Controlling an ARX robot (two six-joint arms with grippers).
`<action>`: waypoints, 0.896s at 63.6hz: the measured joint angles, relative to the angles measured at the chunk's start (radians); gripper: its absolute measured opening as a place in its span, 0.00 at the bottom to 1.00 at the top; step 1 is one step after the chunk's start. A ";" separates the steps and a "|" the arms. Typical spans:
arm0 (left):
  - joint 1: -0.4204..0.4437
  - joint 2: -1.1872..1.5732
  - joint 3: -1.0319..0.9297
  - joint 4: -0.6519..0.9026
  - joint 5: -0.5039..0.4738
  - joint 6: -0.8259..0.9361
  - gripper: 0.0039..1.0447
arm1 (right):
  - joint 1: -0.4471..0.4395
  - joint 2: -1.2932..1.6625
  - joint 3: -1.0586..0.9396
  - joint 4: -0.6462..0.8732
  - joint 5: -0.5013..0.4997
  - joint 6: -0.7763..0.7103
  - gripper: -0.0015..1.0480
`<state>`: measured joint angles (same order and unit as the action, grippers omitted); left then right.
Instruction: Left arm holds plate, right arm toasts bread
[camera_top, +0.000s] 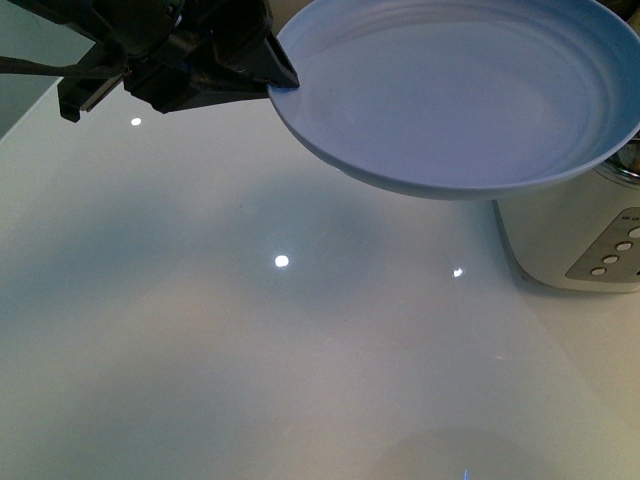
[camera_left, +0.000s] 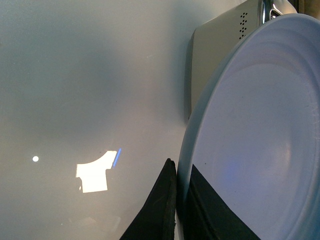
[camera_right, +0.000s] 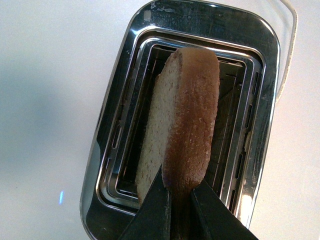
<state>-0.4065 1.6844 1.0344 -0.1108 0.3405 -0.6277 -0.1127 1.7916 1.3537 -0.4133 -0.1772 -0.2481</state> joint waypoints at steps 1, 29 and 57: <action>0.000 0.000 0.000 0.000 0.000 0.000 0.03 | 0.000 0.000 -0.002 0.001 0.000 0.000 0.03; -0.002 0.000 0.000 -0.001 0.000 0.000 0.03 | 0.001 -0.001 -0.032 0.028 -0.027 0.008 0.47; -0.002 0.000 0.000 -0.002 0.000 0.000 0.03 | -0.024 -0.121 -0.126 0.167 -0.089 0.093 0.91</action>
<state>-0.4088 1.6844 1.0344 -0.1127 0.3401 -0.6273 -0.1371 1.6703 1.2274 -0.2462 -0.2657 -0.1551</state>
